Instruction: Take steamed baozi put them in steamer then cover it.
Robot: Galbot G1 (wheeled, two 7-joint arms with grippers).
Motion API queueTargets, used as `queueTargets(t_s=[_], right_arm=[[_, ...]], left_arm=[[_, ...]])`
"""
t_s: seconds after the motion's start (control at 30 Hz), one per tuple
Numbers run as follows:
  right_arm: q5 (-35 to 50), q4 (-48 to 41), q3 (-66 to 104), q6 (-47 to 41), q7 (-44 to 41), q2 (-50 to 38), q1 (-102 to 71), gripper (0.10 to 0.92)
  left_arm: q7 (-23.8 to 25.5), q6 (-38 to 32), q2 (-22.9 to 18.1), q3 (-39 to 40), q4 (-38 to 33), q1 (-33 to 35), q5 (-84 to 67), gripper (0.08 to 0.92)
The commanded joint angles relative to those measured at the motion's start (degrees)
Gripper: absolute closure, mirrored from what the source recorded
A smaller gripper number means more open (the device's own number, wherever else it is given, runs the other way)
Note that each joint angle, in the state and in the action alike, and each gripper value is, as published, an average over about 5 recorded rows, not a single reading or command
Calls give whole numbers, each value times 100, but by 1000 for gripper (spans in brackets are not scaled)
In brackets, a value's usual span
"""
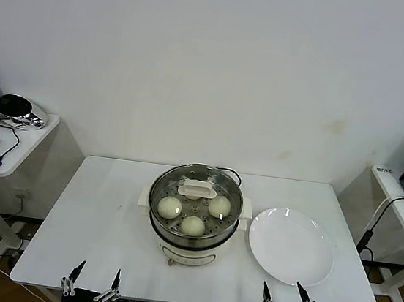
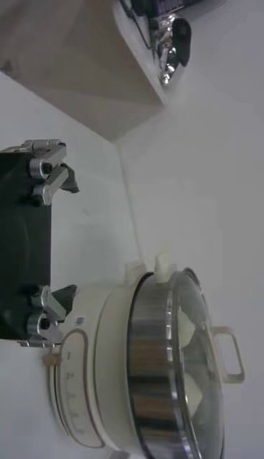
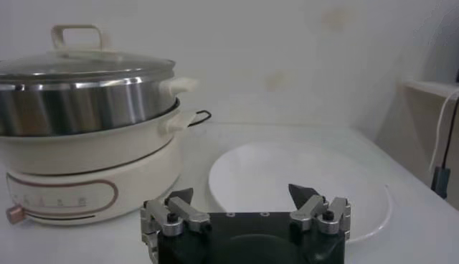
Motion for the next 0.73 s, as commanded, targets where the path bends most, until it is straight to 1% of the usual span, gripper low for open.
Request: queueTargets(t_s=[0.03, 0.3, 0.73], right_arm=[[12, 38, 171, 88, -176, -27, 17, 203], [3, 42, 433, 18, -184, -71, 205, 203], [-160, 132, 232, -29, -103, -114, 185, 203]], left_arm=[[-10, -57, -31, -17, -131, 158, -54, 177], [3, -24, -72, -92, -152, 137, -39, 177], [55, -29, -134, -71, -376, 306, 55, 177]])
